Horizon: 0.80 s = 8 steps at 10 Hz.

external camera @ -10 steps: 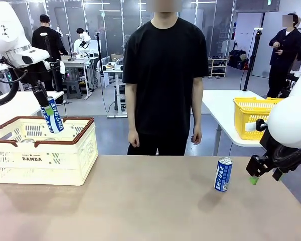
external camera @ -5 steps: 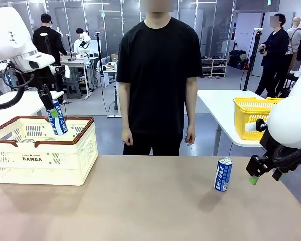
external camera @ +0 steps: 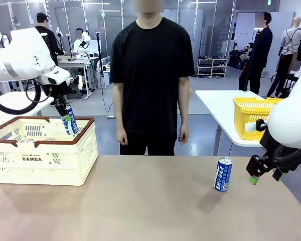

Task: Place the drinks into the Shopping basket.
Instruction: Pick up one drink and place it into the Shopping basket.

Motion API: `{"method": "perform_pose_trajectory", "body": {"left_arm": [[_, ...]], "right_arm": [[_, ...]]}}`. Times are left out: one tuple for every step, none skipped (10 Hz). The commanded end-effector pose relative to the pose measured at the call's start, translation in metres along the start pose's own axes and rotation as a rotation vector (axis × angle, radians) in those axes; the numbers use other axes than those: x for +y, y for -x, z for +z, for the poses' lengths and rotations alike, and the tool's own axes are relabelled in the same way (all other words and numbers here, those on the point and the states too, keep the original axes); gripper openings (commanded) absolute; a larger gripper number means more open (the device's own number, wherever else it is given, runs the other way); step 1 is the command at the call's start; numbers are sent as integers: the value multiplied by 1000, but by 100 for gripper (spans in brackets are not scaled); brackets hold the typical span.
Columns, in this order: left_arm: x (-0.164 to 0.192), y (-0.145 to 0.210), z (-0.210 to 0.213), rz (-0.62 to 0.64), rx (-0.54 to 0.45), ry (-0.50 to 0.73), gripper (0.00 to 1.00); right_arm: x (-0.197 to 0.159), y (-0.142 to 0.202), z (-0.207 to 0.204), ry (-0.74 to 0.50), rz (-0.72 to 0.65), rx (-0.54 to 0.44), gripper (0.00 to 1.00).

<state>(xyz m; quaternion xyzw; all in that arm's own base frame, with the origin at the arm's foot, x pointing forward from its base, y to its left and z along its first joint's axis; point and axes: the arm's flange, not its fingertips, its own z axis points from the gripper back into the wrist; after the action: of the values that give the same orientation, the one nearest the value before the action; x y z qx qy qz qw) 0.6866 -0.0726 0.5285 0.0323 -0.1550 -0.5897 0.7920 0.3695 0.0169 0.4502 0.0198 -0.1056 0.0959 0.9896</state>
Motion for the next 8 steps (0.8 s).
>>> {"method": "perform_pose_trajectory", "body": {"left_arm": [[12, 10, -10, -104, -36, -4, 58], [16, 18, -20, -140, -28, -1, 58], [18, 26, -26, -216, -40, -2, 58], [19, 31, -34, -267, -21, 7, 58], [21, 32, -40, -300, -5, 28, 58], [21, 29, -46, -324, -5, 46, 58], [21, 25, -53, -364, -4, 57, 58], [18, 22, -59, -390, -2, 71, 58]], "right_arm": [[-1, 1, 0, -2, -1, -1, 84], [-1, 1, 0, -2, -1, -1, 84], [-1, 1, 0, -2, -1, -1, 84], [-1, 1, 0, -2, -1, -1, 84], [-1, 1, 0, -2, -1, -1, 84], [-1, 1, 0, -2, -1, -1, 84], [-1, 1, 0, -2, -1, -1, 84], [-1, 1, 0, -2, -1, -1, 84]]}}
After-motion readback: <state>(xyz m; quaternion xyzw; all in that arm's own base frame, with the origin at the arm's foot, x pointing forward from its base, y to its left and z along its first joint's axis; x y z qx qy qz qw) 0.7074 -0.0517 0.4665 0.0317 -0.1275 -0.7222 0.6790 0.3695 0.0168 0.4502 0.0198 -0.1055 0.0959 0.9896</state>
